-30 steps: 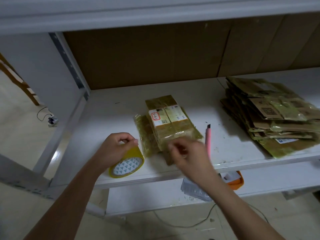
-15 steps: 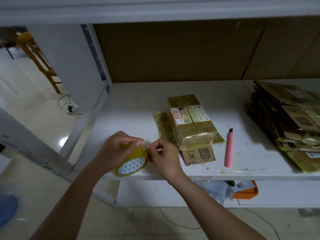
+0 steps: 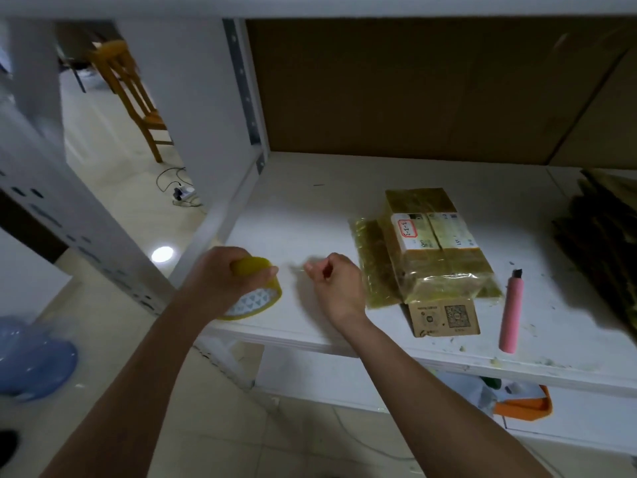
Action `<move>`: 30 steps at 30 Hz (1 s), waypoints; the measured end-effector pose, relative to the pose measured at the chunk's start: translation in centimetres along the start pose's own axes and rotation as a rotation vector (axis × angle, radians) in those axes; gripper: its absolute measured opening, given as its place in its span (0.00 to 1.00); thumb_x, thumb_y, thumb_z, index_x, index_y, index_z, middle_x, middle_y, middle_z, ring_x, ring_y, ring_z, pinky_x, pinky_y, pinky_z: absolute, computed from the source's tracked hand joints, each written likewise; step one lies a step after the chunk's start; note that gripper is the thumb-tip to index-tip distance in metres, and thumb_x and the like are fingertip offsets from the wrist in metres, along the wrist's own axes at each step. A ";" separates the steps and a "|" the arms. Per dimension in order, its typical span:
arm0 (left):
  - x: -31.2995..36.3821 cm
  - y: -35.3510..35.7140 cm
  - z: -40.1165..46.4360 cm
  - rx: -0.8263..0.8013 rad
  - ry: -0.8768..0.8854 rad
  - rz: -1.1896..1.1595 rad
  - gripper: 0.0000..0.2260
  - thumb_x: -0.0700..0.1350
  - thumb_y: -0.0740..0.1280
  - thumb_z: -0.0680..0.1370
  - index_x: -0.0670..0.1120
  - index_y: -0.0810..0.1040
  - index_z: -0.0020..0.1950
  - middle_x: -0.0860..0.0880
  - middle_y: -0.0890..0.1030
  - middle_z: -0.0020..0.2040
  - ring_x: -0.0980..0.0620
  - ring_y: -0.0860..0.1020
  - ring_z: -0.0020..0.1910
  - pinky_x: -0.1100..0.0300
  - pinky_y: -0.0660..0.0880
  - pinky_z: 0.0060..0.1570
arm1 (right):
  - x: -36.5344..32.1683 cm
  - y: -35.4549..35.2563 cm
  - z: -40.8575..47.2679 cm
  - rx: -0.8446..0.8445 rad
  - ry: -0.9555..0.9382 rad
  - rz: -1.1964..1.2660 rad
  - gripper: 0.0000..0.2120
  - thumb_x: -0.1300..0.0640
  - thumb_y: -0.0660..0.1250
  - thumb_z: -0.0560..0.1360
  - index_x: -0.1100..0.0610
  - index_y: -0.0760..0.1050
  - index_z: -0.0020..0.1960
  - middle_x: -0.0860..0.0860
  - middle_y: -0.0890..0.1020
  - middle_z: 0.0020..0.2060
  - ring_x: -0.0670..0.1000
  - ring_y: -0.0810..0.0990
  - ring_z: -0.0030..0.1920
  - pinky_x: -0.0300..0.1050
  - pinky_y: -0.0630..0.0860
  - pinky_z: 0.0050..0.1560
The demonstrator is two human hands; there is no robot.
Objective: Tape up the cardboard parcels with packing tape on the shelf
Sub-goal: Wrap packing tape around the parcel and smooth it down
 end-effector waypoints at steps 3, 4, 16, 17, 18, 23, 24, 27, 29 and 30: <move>0.0 0.5 1.2 0.005 -0.052 0.010 0.20 0.66 0.71 0.67 0.49 0.79 0.41 0.49 0.81 0.39 0.52 0.80 0.37 0.57 0.76 0.34 | 0.2 0.9 1.3 0.027 -0.066 -0.158 0.14 0.47 0.67 0.77 0.56 0.76 0.39 0.53 0.77 0.49 0.52 0.74 0.54 0.44 0.72 0.47; 0.3 0.6 1.5 0.013 -0.059 0.017 0.18 0.65 0.73 0.68 0.51 0.79 0.44 0.51 0.80 0.41 0.53 0.79 0.38 0.59 0.74 0.33 | 0.4 1.3 1.5 0.031 -0.082 -0.175 0.14 0.47 0.67 0.77 0.57 0.78 0.41 0.54 0.78 0.50 0.52 0.74 0.56 0.43 0.73 0.49; 1.9 2.0 2.4 0.065 -0.013 0.143 0.21 0.64 0.68 0.73 0.53 0.78 0.59 0.51 0.79 0.55 0.51 0.76 0.49 0.58 0.71 0.44 | 0.2 1.0 0.7 0.045 -0.125 -0.040 0.30 0.66 0.69 0.75 0.49 0.63 0.71 0.54 0.67 0.59 0.43 0.68 0.42 0.31 0.66 0.45; 1.9 2.1 2.6 0.053 -0.012 0.153 0.23 0.65 0.66 0.74 0.53 0.76 0.62 0.49 0.78 0.59 0.50 0.76 0.52 0.57 0.72 0.46 | 0.0 0.9 0.6 0.023 -0.127 -0.034 0.29 0.69 0.66 0.74 0.50 0.64 0.71 0.55 0.68 0.59 0.43 0.68 0.41 0.29 0.65 0.44; 1.7 2.2 2.6 0.041 -0.017 0.183 0.25 0.66 0.64 0.75 0.52 0.74 0.65 0.47 0.77 0.62 0.48 0.76 0.55 0.55 0.72 0.49 | -0.3 0.6 0.2 -0.001 -0.130 -0.029 0.29 0.71 0.63 0.74 0.51 0.66 0.70 0.56 0.70 0.59 0.43 0.68 0.42 0.29 0.66 0.45; 7.9 0.8 0.7 0.426 0.372 0.557 0.24 0.61 0.63 0.78 0.42 0.78 0.62 0.39 0.77 0.54 0.38 0.75 0.52 0.46 0.71 0.51 | -4.4 -7.9 -5.3 0.200 -0.440 0.088 0.15 0.68 0.64 0.76 0.57 0.77 0.59 0.51 0.75 0.51 0.43 0.75 0.45 0.32 0.74 0.45; 9.2 1.2 0.0 0.457 0.437 0.433 0.20 0.57 0.65 0.79 0.42 0.79 0.59 0.40 0.78 0.51 0.41 0.76 0.49 0.48 0.72 0.48 | -4.6 -11.0 -6.5 0.325 -0.492 0.102 0.12 0.67 0.64 0.75 0.57 0.78 0.57 0.51 0.76 0.50 0.43 0.76 0.44 0.32 0.74 0.44; 10.4 5.8 0.3 0.195 0.309 -0.142 0.10 0.52 0.66 0.79 0.46 0.80 0.48 0.49 0.79 0.43 0.52 0.78 0.40 0.55 0.75 0.45 | -1.4 -18.6 -7.2 0.606 -0.428 0.013 0.10 0.64 0.64 0.75 0.57 0.78 0.55 0.53 0.74 0.52 0.51 0.76 0.51 0.43 0.74 0.50; 10.7 11.1 0.2 -0.102 0.105 -0.389 0.15 0.56 0.63 0.80 0.45 0.80 0.45 0.48 0.81 0.41 0.51 0.81 0.42 0.53 0.78 0.48 | 2.6 -21.2 -5.4 0.625 -0.273 -0.051 0.11 0.60 0.63 0.77 0.55 0.78 0.58 0.54 0.73 0.56 0.53 0.73 0.57 0.41 0.71 0.55; 10.8 13.5 -0.4 -0.232 -0.010 -0.528 0.18 0.57 0.61 0.81 0.44 0.80 0.47 0.47 0.83 0.44 0.50 0.82 0.45 0.53 0.79 0.52 | 4.9 -21.4 -4.2 0.561 -0.200 -0.026 0.11 0.56 0.62 0.79 0.52 0.77 0.60 0.53 0.74 0.58 0.53 0.73 0.60 0.40 0.69 0.58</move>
Point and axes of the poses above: each hand's wrist, its own z-axis towards the middle knuckle, its own y-axis out of the palm, x = y × z, the point moved 10 cm from there along z, towards the middle knuckle
